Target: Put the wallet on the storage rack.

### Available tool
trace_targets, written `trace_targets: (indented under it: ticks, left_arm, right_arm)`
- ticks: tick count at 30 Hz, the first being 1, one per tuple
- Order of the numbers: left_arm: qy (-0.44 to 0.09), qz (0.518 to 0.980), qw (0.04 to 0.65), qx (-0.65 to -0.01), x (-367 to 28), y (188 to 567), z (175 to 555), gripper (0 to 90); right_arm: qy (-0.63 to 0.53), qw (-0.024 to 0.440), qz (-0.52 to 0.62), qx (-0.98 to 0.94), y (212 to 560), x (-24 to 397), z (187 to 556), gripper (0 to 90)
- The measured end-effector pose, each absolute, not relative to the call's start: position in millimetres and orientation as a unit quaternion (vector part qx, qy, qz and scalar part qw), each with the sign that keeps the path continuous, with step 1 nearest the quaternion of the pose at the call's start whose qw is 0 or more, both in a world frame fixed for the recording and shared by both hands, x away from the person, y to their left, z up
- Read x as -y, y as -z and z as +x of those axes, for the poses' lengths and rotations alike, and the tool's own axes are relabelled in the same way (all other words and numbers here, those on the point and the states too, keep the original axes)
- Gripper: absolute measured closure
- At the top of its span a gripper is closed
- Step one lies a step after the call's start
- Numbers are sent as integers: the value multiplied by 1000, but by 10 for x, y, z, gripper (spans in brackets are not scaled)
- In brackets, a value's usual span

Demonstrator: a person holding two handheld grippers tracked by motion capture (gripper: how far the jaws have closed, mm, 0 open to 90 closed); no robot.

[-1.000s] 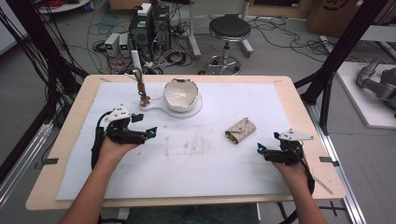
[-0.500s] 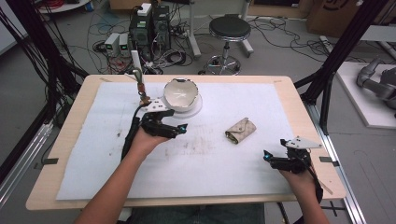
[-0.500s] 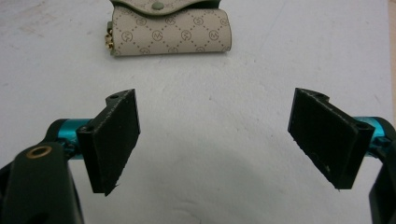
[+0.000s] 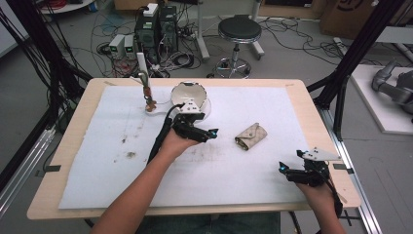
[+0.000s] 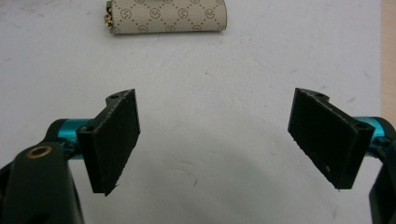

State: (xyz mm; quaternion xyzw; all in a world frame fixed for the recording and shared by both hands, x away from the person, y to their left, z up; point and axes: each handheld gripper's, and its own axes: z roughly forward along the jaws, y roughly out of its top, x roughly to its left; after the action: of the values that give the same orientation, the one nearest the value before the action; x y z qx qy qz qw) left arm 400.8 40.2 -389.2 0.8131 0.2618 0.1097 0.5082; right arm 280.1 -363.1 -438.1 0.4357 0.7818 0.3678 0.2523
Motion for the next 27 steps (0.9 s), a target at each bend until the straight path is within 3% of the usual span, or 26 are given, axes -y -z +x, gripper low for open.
trace_targets:
  ticks: [27]
  left_arm:
    - [-85, 837, 482, -244, 527, 4043, 4223, 152]
  right_arm:
    - [-366, 254, 445, -777, 4388, 3743, 2705, 169]
